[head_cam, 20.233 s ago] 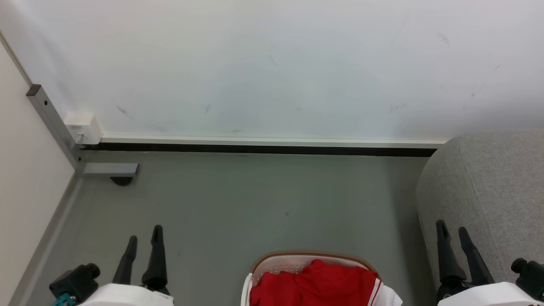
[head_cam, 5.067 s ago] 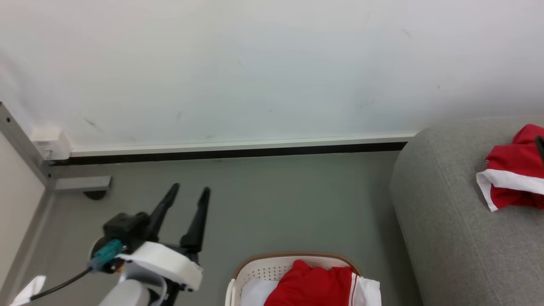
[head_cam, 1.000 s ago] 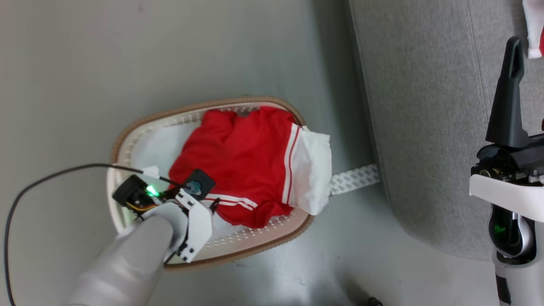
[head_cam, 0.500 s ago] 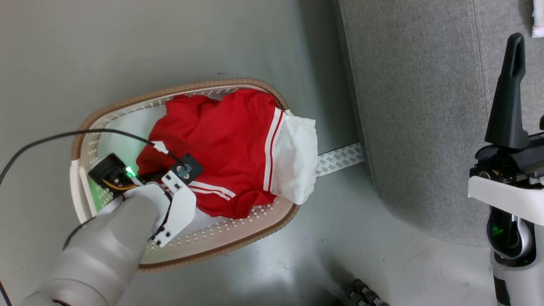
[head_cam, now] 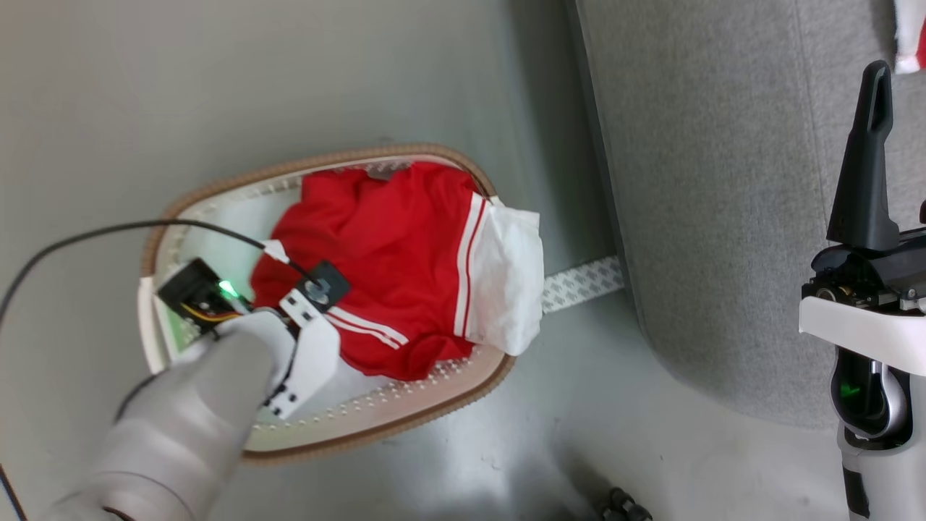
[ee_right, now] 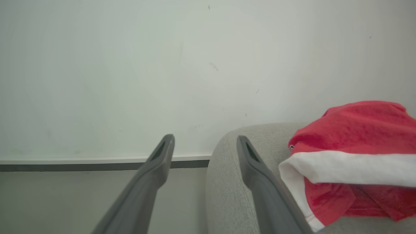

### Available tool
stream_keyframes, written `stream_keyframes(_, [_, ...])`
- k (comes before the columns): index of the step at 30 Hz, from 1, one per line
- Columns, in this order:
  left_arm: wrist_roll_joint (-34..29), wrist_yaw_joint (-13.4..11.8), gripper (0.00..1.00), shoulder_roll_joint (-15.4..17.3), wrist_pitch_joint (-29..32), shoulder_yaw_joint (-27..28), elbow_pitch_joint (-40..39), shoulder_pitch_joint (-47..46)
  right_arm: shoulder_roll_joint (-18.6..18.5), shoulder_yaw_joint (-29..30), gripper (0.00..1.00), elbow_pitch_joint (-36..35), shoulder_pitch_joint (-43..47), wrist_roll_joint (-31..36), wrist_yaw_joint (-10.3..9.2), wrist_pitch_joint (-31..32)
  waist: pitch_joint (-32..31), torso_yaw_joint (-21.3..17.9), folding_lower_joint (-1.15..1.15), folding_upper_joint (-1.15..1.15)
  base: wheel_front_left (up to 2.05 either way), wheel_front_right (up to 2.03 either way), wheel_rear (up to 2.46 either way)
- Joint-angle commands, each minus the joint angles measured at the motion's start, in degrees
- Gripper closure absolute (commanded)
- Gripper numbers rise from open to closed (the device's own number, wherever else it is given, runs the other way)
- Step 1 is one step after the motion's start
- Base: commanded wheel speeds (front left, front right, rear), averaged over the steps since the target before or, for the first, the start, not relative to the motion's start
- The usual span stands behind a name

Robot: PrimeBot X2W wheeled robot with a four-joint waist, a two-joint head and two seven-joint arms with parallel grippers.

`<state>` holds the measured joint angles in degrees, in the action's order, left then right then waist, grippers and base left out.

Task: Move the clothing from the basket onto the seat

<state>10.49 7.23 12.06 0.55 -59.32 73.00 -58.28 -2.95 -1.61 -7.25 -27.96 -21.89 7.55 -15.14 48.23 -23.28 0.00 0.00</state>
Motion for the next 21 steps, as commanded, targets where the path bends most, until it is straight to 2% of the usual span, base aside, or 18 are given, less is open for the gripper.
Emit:
stream_keyframes(1, [0.3,0.2,1.00,-0.2,-0.6,0.0,0.0,0.6,0.1,0.3,0.00,0.3,0.0,0.4,-0.13,0.0,-1.5,0.9,0.00,0.00,0.00,0.00,0.00])
stream_keyframes(13, [5.7,0.1,1.00,-6.6,-9.1,-1.5,-1.1,7.3,0.0,1.6,0.00,3.4,3.1,4.8,-0.13,0.0,-16.6,5.7,0.00,0.00,0.00,0.00,0.00])
stream_keyframes(21, [13.1,0.2,1.00,-9.0,-13.1,-2.2,-6.2,12.0,-0.3,2.7,0.00,6.3,7.0,7.4,-0.13,0.0,-28.2,9.6,0.00,0.00,0.00,0.00,0.00])
